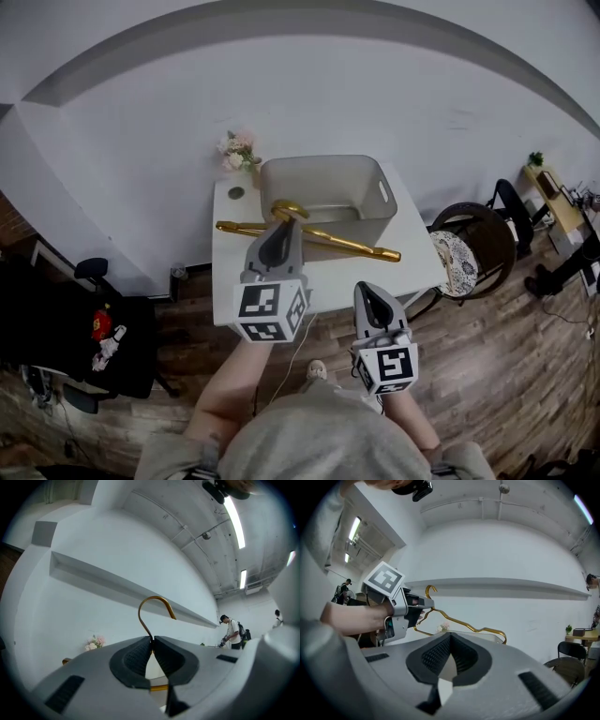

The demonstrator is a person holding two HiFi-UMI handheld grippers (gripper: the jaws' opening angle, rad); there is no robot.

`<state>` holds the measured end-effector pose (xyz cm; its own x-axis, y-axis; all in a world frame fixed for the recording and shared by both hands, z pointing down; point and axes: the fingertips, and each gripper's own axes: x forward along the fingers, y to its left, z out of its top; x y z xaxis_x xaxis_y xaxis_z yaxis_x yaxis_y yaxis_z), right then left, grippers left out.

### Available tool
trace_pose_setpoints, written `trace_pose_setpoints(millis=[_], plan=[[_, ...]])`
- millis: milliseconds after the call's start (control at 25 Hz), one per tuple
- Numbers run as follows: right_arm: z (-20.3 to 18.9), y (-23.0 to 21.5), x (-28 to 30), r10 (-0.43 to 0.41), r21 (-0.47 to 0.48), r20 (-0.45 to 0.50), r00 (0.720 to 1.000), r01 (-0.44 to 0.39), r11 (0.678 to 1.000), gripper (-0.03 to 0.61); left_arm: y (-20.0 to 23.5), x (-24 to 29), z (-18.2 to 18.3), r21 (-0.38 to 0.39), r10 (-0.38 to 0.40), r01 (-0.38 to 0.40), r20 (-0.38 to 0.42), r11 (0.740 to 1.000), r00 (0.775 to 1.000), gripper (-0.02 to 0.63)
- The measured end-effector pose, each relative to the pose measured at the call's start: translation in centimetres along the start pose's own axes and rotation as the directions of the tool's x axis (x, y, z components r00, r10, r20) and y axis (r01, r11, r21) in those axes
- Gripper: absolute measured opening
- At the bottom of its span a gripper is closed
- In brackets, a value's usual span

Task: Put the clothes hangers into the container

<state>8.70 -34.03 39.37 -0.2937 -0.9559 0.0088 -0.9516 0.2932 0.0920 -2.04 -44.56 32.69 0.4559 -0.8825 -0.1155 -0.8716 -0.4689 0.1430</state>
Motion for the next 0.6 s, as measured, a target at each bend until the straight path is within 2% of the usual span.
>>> trace_pose_setpoints(millis=[320, 600], plan=[[-1.2, -3.6, 4.1, 0.009, 0.009, 0.001, 1.000, -0.009, 1.000, 0.002, -0.8, 6.4, 0.9, 0.003, -0.019, 0.019, 0.015, 1.000, 1.000, 0.026], [-2.2, -6.5, 7.1, 0.011, 0.018, 0.003, 1.000, -0.011, 1.000, 0.002, -1.1, 11.4, -0.4, 0.003, -0.029, 0.029, -0.006, 1.000, 1.000, 0.026]])
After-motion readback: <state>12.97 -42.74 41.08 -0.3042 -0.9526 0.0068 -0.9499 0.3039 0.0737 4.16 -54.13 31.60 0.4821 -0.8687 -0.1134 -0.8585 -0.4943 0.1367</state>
